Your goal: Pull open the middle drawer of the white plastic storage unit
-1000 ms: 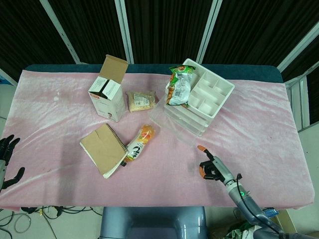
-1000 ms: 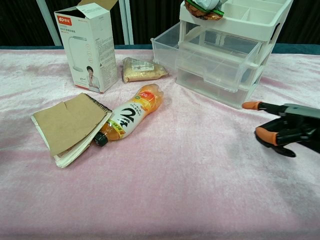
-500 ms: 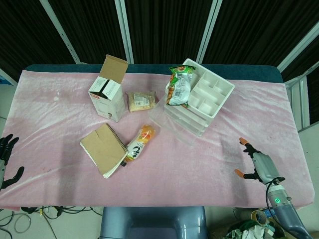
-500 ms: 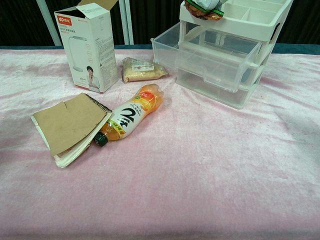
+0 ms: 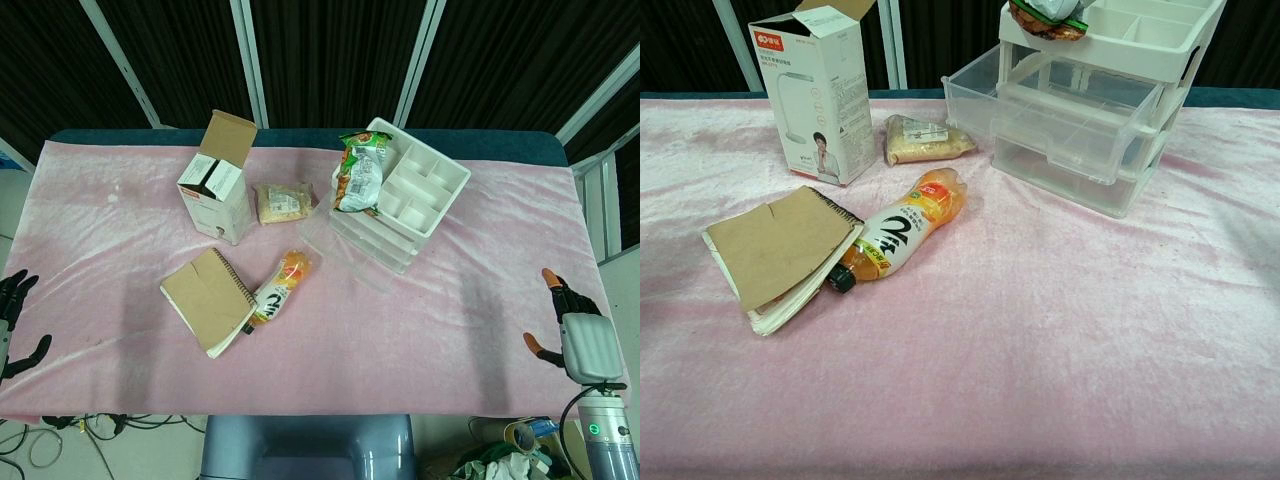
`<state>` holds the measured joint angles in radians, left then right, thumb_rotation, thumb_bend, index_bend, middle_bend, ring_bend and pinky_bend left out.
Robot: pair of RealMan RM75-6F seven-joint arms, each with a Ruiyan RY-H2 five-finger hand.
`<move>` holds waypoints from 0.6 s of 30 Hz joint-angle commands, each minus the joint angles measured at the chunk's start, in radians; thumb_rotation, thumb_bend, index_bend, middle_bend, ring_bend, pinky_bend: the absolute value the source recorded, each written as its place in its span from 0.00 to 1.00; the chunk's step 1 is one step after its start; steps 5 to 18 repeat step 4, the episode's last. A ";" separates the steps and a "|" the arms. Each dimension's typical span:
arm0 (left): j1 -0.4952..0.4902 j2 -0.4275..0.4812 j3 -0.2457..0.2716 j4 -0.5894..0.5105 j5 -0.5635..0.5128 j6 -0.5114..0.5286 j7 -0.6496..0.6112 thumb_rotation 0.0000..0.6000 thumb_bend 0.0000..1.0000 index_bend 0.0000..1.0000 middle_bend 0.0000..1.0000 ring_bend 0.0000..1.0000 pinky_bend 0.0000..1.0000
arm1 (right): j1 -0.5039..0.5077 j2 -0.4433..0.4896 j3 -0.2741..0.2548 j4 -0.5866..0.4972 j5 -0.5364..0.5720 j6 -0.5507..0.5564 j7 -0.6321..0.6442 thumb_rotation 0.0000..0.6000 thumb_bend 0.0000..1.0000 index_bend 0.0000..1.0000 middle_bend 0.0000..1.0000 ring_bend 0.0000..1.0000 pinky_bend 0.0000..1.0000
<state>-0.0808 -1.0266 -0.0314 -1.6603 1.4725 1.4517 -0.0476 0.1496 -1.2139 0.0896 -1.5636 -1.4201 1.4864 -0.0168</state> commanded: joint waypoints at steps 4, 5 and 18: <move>-0.001 -0.002 -0.003 0.016 0.021 0.015 -0.022 1.00 0.36 0.07 0.02 0.00 0.00 | -0.006 -0.013 -0.006 0.013 -0.037 0.012 0.005 1.00 0.13 0.02 0.11 0.23 0.24; -0.001 -0.002 -0.003 0.016 0.021 0.015 -0.022 1.00 0.36 0.07 0.02 0.00 0.00 | -0.006 -0.013 -0.006 0.013 -0.037 0.012 0.005 1.00 0.13 0.02 0.11 0.23 0.24; -0.001 -0.002 -0.003 0.016 0.021 0.015 -0.022 1.00 0.36 0.07 0.02 0.00 0.00 | -0.006 -0.013 -0.006 0.013 -0.037 0.012 0.005 1.00 0.13 0.02 0.11 0.23 0.24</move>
